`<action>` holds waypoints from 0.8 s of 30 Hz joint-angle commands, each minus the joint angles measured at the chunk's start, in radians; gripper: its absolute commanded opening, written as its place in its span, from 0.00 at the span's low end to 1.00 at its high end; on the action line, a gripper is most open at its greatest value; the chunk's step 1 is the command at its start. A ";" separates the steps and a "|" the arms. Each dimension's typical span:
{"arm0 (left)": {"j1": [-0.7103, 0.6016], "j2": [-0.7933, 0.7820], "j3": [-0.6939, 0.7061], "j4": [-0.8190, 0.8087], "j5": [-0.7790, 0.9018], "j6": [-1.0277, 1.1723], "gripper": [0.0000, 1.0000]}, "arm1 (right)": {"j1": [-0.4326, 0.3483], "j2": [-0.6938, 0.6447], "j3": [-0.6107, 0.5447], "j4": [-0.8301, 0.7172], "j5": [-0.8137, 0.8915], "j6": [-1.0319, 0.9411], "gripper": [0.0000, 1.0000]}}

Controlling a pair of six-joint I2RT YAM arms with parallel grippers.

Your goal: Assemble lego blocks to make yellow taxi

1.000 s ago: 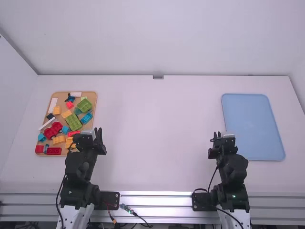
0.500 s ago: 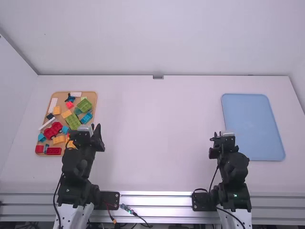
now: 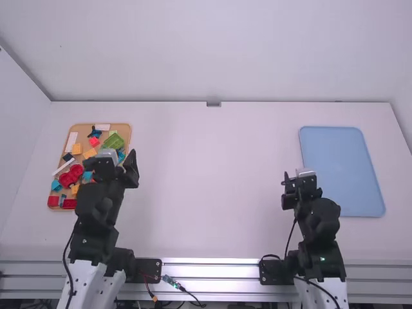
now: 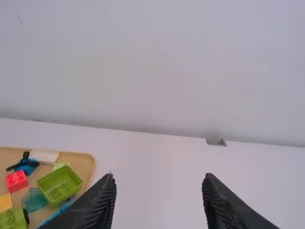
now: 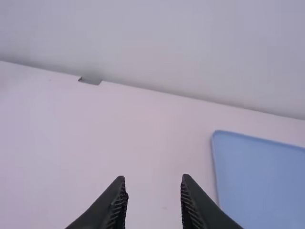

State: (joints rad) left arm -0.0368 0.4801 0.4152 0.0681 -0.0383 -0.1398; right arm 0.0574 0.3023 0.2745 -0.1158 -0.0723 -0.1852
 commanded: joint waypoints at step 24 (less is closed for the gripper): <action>-0.008 0.397 0.012 0.055 -0.008 -0.306 0.87 | 0.009 0.368 0.399 0.074 -0.010 0.032 0.66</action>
State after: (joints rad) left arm -0.0368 0.8593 0.4152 0.1284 -0.0387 -0.4004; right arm 0.0635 0.6426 0.6117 -0.0463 -0.0795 -0.1623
